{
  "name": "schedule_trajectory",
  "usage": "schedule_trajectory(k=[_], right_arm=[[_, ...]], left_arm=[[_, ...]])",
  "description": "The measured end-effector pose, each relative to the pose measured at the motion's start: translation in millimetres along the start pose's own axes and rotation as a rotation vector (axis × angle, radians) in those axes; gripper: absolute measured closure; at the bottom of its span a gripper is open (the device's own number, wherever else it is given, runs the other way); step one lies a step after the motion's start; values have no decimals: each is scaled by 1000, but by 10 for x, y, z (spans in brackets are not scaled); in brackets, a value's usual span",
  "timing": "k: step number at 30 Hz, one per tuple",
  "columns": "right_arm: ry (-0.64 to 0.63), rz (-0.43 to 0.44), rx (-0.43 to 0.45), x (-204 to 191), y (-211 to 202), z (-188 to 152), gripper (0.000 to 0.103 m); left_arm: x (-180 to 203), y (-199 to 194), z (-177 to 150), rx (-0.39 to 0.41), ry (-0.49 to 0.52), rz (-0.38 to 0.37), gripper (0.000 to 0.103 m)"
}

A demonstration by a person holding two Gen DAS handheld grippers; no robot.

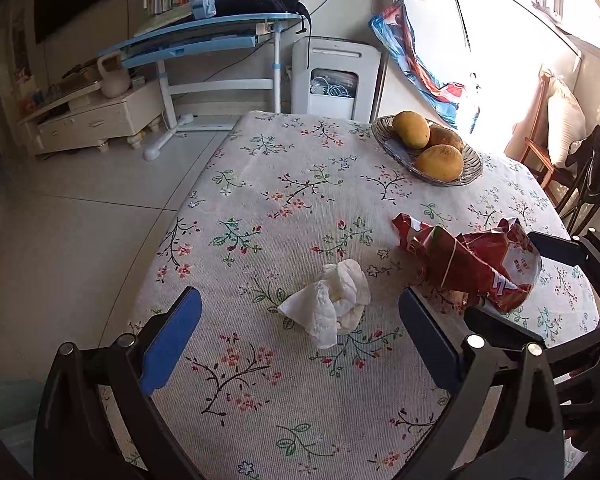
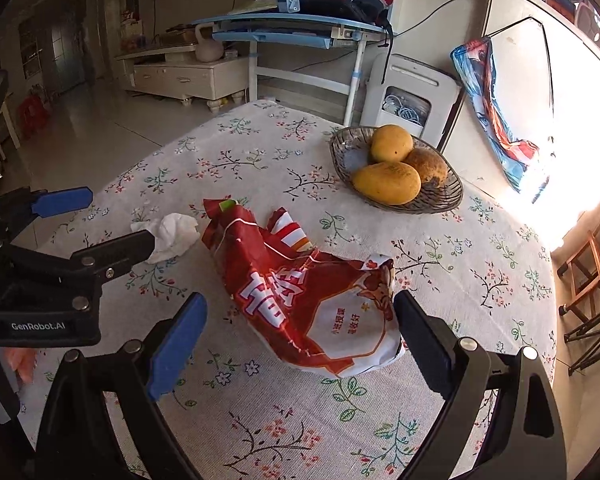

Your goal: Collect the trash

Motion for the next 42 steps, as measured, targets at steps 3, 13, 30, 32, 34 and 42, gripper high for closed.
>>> schedule_trajectory(k=[3,13,30,32,34,42], right_arm=[[-2,10,-9,-3,52,9,13],[102,77,-69,162,203,-61,34],[168,109,-52,315,58,-43,53],[174,109,-49,334,46,-37,53],[174,107,-45,327,41,-29,53],[199,111,-21,340,-28,-13,53]], left_arm=[[61,76,32,-2,14,-5,7],[106,274,68,-34,0,-13,7],[86,356,-52,-111,9,-49,37],[110,348,-67,-110,38,-57,58],[174,325,-73,-117,73,-76,74],[403,40,-10,-50,132,-101,87]])
Point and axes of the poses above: each gripper's, at about its wrist camera, not at the fingertips, and y roughly the way its jaws point, x to its right, z to its top, the point moved 4 cm from there along y, roughly the way its jaws point, and after that the axes turned 9 degrees about x, right-handed, at the moved point
